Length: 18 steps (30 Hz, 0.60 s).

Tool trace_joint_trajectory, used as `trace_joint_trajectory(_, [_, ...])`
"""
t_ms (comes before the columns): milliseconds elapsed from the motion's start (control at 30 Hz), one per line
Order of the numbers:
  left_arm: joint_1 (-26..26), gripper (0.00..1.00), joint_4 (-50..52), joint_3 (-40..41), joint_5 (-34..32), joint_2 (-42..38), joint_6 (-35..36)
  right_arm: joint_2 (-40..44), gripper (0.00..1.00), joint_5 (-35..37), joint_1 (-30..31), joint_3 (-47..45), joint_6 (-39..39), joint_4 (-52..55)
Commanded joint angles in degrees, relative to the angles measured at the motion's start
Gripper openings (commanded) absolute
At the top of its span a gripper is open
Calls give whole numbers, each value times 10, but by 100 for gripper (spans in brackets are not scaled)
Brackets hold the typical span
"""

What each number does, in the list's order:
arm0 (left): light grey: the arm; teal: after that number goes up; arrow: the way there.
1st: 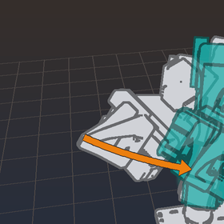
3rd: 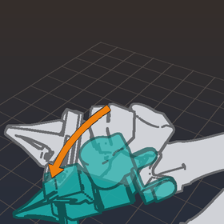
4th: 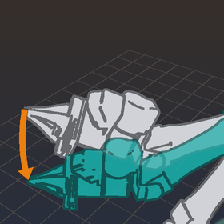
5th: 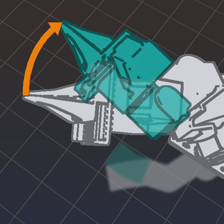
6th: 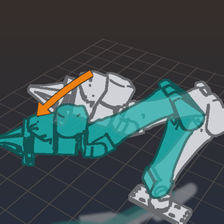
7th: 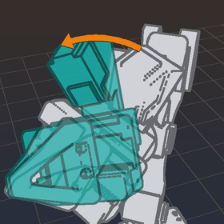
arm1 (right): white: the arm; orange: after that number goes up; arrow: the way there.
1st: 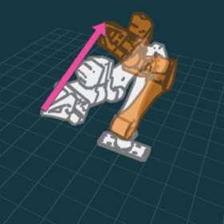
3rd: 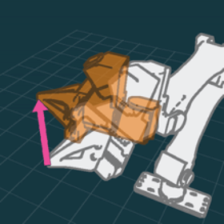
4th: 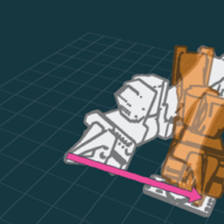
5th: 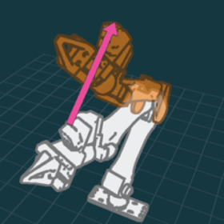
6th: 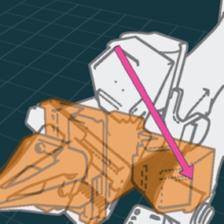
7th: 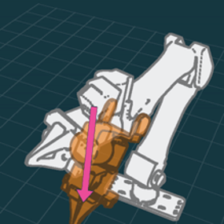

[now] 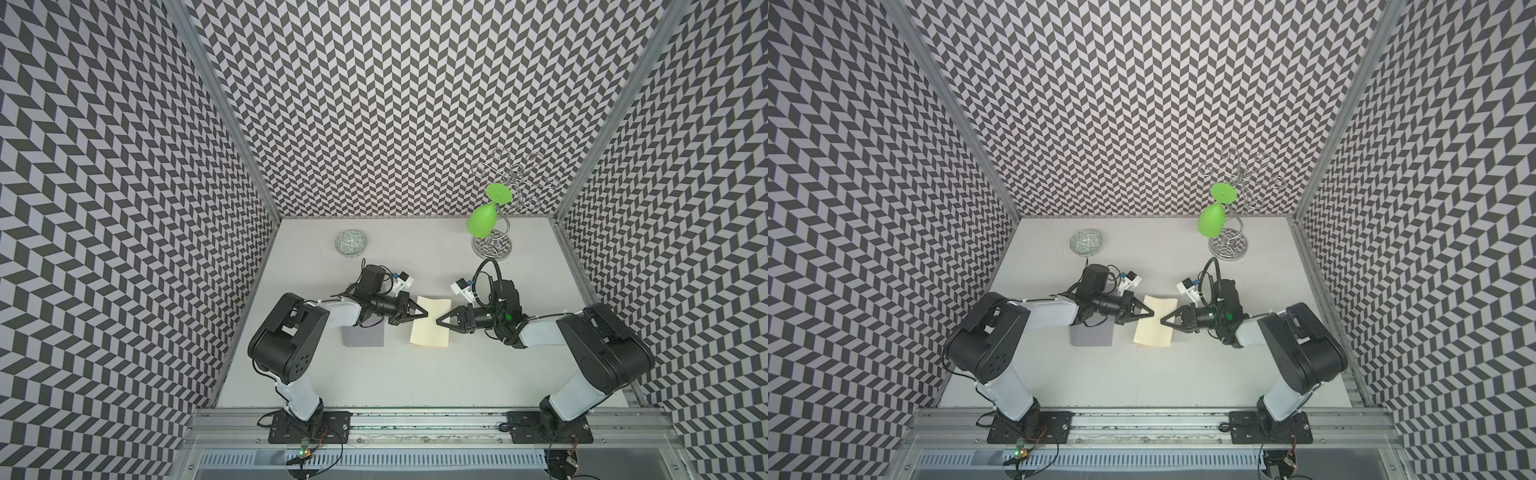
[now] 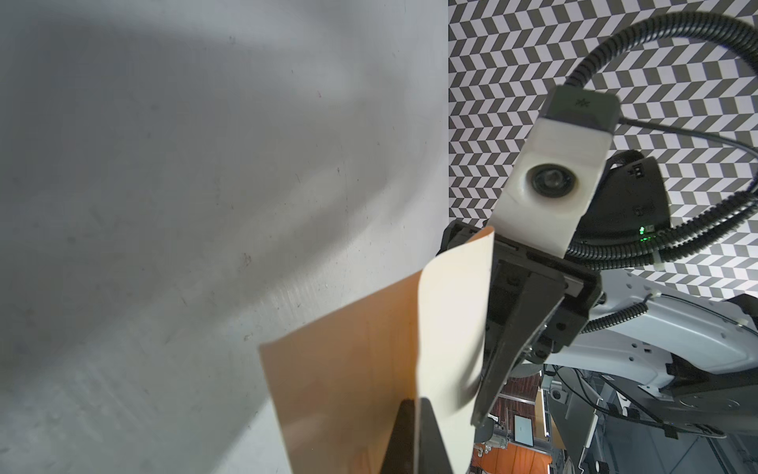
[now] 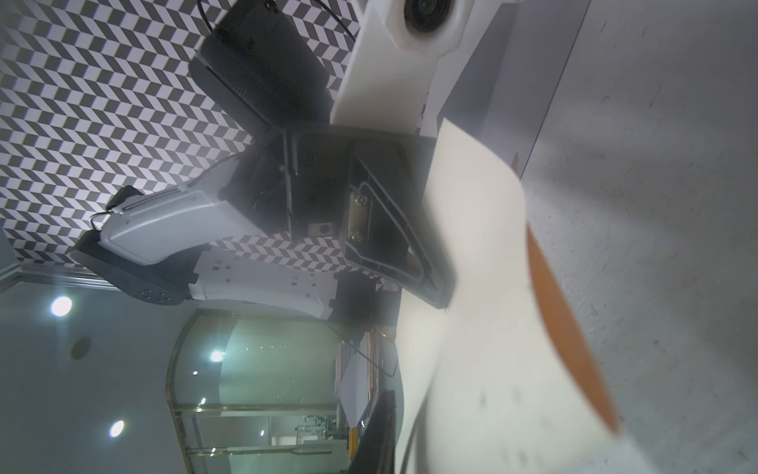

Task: Fold the letter paper in half and place it into the envelope
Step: Pick up the letter paper from the center of the board.

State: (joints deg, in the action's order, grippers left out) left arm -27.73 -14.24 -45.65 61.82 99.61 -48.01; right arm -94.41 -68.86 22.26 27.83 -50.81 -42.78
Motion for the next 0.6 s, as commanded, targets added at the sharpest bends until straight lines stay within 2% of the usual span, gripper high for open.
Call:
trace_joint_trajectory(0, [-2,0,9,-3,-2,-16,13,18,7,0,0,1,12,-6])
trace_joint_trajectory(67, [-3,3,12,-7,-1,-16,14,23,0,7,0,7,28,19])
trace_joint_trajectory(100, [-2,11,16,-9,-1,-16,16,24,0,9,0,10,35,33])
trace_joint_trajectory(133, [-2,23,23,-13,-1,-18,22,27,0,13,0,16,45,51])
trace_joint_trajectory(167, [-2,40,37,-18,-4,-22,32,30,0,17,0,23,61,71])
trace_joint_trajectory(200, [-1,50,55,-25,-9,-26,46,33,0,21,-1,31,76,97])
trace_joint_trajectory(300, [15,58,122,-50,-47,-46,92,48,0,43,-1,75,158,220])
trace_joint_trajectory(367, [36,60,171,-63,-103,-72,122,59,0,72,-1,114,221,318])
trace_joint_trajectory(467, [72,63,244,-82,-233,-134,162,73,0,126,0,164,299,438])
trace_joint_trajectory(567, [114,64,302,-88,-362,-196,180,81,0,178,0,198,339,503])
